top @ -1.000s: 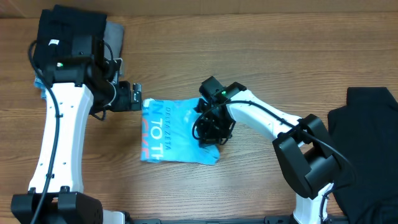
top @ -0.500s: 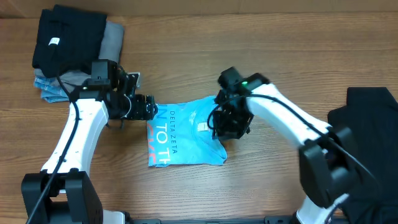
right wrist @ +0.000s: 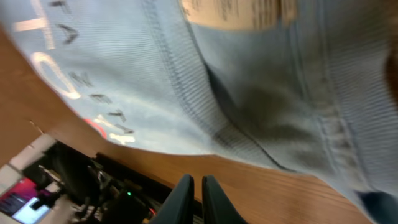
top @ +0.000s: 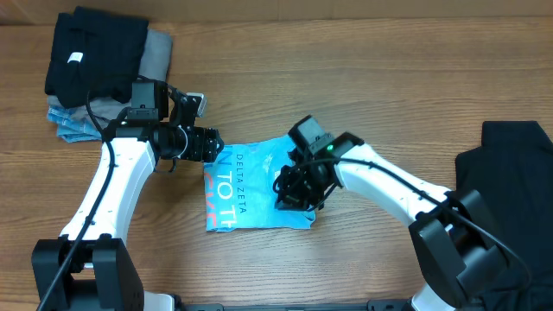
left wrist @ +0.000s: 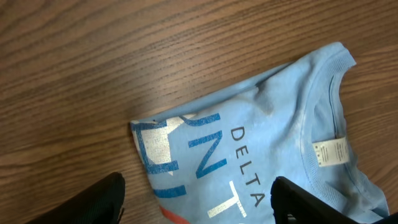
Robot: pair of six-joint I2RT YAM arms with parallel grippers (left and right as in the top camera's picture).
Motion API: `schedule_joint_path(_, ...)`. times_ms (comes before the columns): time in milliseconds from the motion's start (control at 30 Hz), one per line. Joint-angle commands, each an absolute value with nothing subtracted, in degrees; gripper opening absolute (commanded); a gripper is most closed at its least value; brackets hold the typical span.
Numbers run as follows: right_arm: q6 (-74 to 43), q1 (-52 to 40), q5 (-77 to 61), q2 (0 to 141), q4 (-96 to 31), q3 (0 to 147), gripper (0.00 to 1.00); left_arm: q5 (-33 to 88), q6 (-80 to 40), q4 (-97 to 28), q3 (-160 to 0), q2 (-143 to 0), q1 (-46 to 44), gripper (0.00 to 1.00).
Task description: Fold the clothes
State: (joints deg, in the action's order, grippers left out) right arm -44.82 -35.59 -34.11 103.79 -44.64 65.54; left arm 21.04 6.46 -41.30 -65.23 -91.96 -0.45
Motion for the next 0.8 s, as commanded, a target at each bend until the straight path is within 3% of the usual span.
schedule_joint_path(0, -58.72, -35.73, -33.43, 103.42, -38.94, 61.32, 0.09, 21.87, 7.75, -40.36, -64.88, -91.61, -0.75, 0.81)
schedule_joint_path(200, -66.11, -33.30, -28.16, 103.61, -32.38, 55.66, 0.10, 21.87, 7.75, -40.32, -64.88, -91.61, -0.75, 0.84)
schedule_joint_path(467, -64.64, -24.36, -15.05, 103.61, -33.78, 55.33, 0.10, 21.89, 7.73, -40.62, -64.88, -91.61, -0.78, 0.91)
schedule_joint_path(633, -53.78, -19.88, -18.06, 103.61, -28.93, 55.90, 0.10, 21.89, 7.88, -40.66, -64.84, -91.64, -0.84, 0.96)
schedule_joint_path(767, -37.69, -16.21, -26.28, 103.18, -30.89, 60.36, 0.08, 22.11, 9.50, -40.60, -64.82, -93.60, -1.21, 0.90)
